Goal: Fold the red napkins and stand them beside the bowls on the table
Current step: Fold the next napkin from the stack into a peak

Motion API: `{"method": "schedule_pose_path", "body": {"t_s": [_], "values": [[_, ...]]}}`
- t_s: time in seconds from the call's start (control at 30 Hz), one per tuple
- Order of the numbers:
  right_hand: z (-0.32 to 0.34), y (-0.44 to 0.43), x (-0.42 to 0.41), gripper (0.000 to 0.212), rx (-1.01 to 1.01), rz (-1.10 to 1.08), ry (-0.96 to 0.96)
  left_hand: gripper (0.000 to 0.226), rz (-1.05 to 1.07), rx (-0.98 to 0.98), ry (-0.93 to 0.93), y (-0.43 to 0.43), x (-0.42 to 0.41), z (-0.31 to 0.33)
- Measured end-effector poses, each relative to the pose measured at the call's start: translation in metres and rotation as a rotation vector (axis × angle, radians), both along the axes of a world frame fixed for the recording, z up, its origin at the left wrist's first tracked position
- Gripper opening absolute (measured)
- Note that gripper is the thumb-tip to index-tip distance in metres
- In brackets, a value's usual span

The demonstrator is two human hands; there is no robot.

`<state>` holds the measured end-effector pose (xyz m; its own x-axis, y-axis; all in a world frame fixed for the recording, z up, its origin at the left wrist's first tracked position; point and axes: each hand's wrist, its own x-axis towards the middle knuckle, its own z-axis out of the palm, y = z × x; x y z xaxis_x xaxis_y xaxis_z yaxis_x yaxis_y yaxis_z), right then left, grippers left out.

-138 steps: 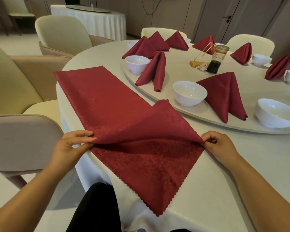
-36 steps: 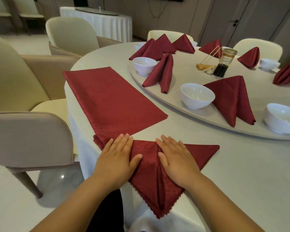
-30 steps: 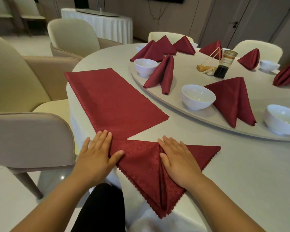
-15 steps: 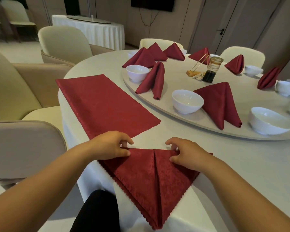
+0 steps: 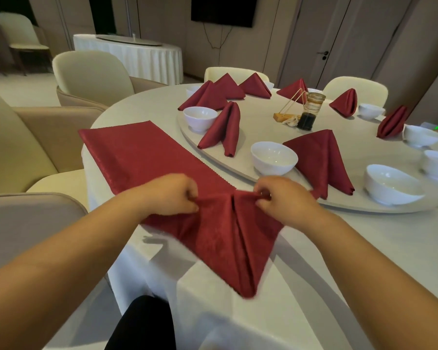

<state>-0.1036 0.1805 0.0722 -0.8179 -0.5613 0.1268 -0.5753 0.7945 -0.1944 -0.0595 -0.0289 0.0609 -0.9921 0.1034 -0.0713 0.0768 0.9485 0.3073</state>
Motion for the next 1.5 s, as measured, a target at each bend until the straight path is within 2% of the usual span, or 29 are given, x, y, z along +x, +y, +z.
{"method": "schedule_pose_path", "body": {"t_s": [0.07,0.17,0.23,0.3,0.43,0.57,0.63,0.73,0.8,0.9,1.03,1.1,1.27,1.33,1.43,1.5], "values": [[0.012,0.0,-0.004,0.015,-0.053,-0.018,0.257,0.009,0.117,-0.017,0.289,0.001,-0.005,0.013],[0.023,0.001,-0.007,0.007,-0.155,0.035,0.626,0.012,0.106,-0.099,0.826,0.001,-0.008,0.019],[0.02,0.004,-0.007,0.002,-0.165,0.071,0.729,0.019,0.049,-0.203,0.997,-0.002,-0.006,0.014],[0.005,0.008,-0.006,0.012,-0.138,0.095,0.721,0.022,-0.018,-0.248,1.038,-0.005,-0.002,0.001],[-0.043,0.02,0.012,0.01,-0.1,0.171,0.516,0.023,-0.159,-0.264,0.946,-0.002,0.021,-0.043],[-0.082,0.037,0.042,0.017,-0.11,0.241,0.21,0.019,-0.255,-0.159,0.721,0.003,0.048,-0.078],[-0.09,0.044,0.048,0.025,-0.08,0.238,0.12,0.024,-0.236,-0.087,0.607,0.004,0.06,-0.088],[-0.084,0.046,0.047,0.054,-0.113,0.192,-0.071,0.045,-0.177,-0.077,0.497,0.007,0.067,-0.094],[-0.081,0.041,0.041,0.069,-0.178,0.182,-0.07,0.054,-0.149,-0.074,0.482,0.015,0.064,-0.091],[-0.08,0.02,0.033,0.077,-0.14,0.249,-0.045,0.065,-0.072,-0.089,0.46,0.027,0.057,-0.088],[-0.087,-0.001,0.027,0.083,-0.038,0.3,-0.076,0.044,-0.039,-0.113,0.396,0.035,0.054,-0.091],[-0.089,-0.004,0.028,0.094,-0.017,0.29,-0.101,0.043,-0.027,-0.119,0.384,0.034,0.054,-0.094],[-0.094,-0.003,0.026,0.101,-0.017,0.294,-0.126,0.05,0.134,-0.127,0.35,0.01,0.06,-0.088],[-0.096,-0.003,0.024,0.107,-0.032,0.3,-0.121,0.045,0.23,-0.043,0.341,-0.003,0.069,-0.081],[-0.1,-0.002,0.023,0.112,-0.039,0.306,-0.107,0.018,0.446,0.207,0.28,-0.018,0.081,-0.067],[-0.099,-0.002,0.023,0.113,-0.018,0.301,-0.109,0.003,0.507,0.302,0.234,-0.025,0.088,-0.064]]}}
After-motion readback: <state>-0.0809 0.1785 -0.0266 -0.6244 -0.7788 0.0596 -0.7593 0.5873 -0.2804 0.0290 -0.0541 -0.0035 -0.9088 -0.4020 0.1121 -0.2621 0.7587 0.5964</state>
